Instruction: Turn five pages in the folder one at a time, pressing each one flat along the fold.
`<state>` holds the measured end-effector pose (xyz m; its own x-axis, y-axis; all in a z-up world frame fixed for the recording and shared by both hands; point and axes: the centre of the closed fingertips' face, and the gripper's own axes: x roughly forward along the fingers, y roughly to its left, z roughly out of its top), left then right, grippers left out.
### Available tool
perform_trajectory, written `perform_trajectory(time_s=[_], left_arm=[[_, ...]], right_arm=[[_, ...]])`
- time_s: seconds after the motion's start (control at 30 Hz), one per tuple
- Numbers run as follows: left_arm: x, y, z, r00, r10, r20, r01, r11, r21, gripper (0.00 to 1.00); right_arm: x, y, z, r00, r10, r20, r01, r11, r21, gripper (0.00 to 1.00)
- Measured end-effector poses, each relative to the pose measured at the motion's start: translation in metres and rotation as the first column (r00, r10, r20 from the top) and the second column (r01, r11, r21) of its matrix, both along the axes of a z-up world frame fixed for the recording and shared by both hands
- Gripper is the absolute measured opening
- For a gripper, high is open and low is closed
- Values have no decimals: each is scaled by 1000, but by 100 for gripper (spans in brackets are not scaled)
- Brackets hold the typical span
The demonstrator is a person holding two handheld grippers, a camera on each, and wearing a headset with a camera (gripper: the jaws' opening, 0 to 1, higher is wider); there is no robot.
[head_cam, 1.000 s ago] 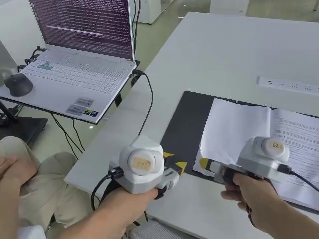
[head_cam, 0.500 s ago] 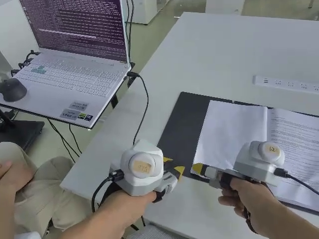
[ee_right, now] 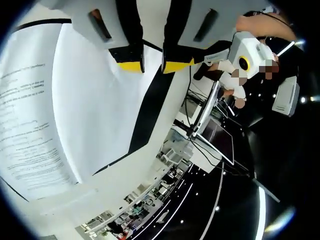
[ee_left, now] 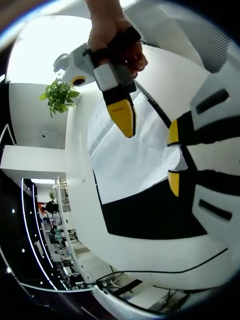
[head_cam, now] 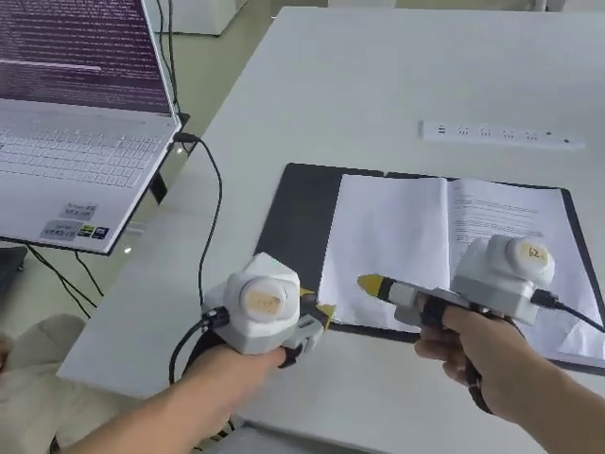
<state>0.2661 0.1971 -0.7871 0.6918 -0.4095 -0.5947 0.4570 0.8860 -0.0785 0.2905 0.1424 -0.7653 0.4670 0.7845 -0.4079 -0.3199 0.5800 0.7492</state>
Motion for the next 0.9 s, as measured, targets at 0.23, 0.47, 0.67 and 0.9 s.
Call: perform_trajectory(time_s=[0.23, 0.47, 0.67, 0.9], left_arm=[[17, -15, -16, 1000, -7, -13, 7, 1000, 28, 17], [16, -11, -34, 999, 16, -32, -14, 997, 75, 18], [15, -6, -30, 998, 58, 32, -59, 998, 33, 15], [17, -7, -31, 998, 33, 51, -36, 998, 59, 15]], right_arm=[[16, -39, -2, 997, -71, 0, 71, 997, -11, 12], [32, -67, -5, 994, -108, 10, 108, 994, -28, 13], [51, -77, -3, 993, -119, 20, 119, 993, -25, 12], [79, -78, 3, 992, -126, 17, 127, 992, -2, 14]])
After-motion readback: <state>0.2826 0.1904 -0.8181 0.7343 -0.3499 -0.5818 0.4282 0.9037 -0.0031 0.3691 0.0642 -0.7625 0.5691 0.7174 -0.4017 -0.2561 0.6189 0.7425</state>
